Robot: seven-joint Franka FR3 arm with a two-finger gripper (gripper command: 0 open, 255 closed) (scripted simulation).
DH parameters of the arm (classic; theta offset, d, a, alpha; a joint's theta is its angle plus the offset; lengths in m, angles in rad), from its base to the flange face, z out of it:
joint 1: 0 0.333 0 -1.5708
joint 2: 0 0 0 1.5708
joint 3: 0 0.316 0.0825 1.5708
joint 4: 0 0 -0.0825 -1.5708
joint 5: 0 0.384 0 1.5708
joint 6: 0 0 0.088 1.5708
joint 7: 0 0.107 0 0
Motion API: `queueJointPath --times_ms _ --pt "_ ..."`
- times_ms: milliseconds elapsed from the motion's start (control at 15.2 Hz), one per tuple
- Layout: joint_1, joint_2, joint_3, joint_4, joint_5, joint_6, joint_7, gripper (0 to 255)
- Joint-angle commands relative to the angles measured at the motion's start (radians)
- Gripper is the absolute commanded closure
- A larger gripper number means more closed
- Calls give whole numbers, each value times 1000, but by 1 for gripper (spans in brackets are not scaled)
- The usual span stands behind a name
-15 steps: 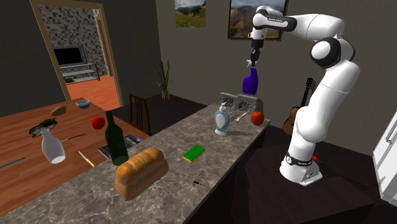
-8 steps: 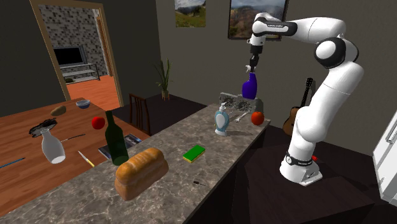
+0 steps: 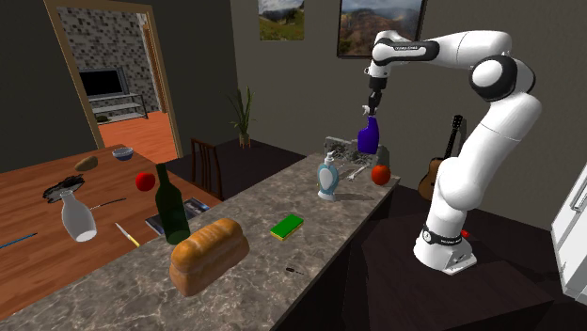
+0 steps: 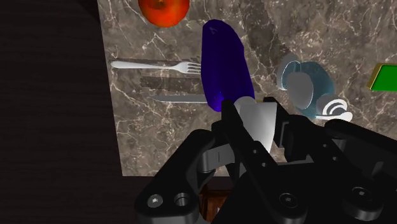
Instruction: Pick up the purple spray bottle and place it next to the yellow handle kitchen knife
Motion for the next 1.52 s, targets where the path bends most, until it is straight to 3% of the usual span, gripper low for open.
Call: queueJointPath --times_ms 0,1452 --pt "-2 -9 1 -34 -5 27 5 255" --pt "-16 -1 -42 -321 -25 322 9 255"
